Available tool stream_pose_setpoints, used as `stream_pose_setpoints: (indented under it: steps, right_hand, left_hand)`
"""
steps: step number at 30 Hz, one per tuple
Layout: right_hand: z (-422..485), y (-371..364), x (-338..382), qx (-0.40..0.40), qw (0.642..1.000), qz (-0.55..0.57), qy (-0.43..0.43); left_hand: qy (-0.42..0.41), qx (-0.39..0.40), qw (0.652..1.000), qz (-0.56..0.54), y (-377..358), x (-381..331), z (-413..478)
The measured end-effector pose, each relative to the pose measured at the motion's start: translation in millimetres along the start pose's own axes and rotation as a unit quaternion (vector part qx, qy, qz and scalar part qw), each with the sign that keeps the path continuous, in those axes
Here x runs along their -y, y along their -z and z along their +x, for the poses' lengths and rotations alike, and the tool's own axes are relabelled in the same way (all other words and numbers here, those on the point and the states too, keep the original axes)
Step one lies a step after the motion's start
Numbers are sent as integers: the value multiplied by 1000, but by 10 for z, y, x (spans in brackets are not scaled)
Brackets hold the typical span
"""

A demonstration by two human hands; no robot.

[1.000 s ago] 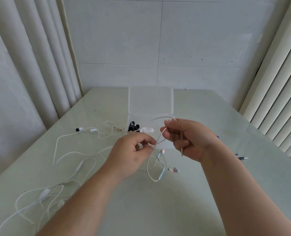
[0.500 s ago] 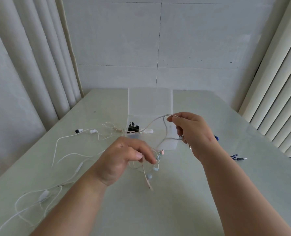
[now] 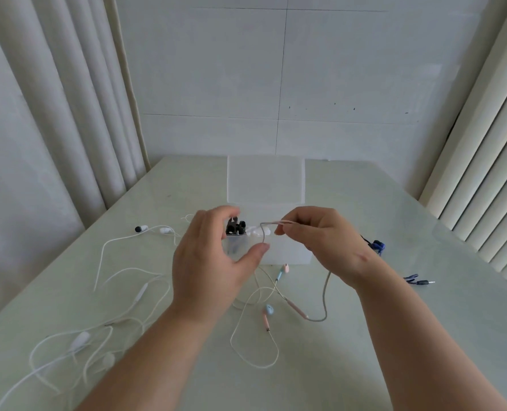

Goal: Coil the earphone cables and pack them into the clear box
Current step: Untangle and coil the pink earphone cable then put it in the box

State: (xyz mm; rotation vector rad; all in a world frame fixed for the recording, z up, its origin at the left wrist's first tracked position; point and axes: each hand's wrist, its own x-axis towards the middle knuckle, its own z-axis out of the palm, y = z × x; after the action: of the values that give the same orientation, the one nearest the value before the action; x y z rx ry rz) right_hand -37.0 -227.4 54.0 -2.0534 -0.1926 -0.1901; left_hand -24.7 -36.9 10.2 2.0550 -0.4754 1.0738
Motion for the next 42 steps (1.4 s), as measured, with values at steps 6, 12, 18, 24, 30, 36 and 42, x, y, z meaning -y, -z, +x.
stream_pose_setpoints:
  steps: [6,12,18,24,30,36,42]
  right_hand:
    - [-18,-17,32,42,998,46,6]
    - [-42,-27,53,94,993,69,30]
    - [-45,-47,53,111,990,84,34]
    - [-27,-66,34,11,993,105,50]
    - [29,-18,-26,-106,992,75,1]
    - [47,31,-71,-104,988,109,-16]
    - [79,9,-82,-181,974,131,-47]
  left_hand:
    - [32,106,991,74,-38,61,10]
    - [41,168,985,18,-61,31,-12]
    - [38,192,980,-42,-88,29,6]
    - [90,159,981,-66,-47,68,-3]
    - [125,191,974,-1,81,169,167]
    - [116,251,961,-11,205,140,441]
    - [152,283,941,-107,139,156,565]
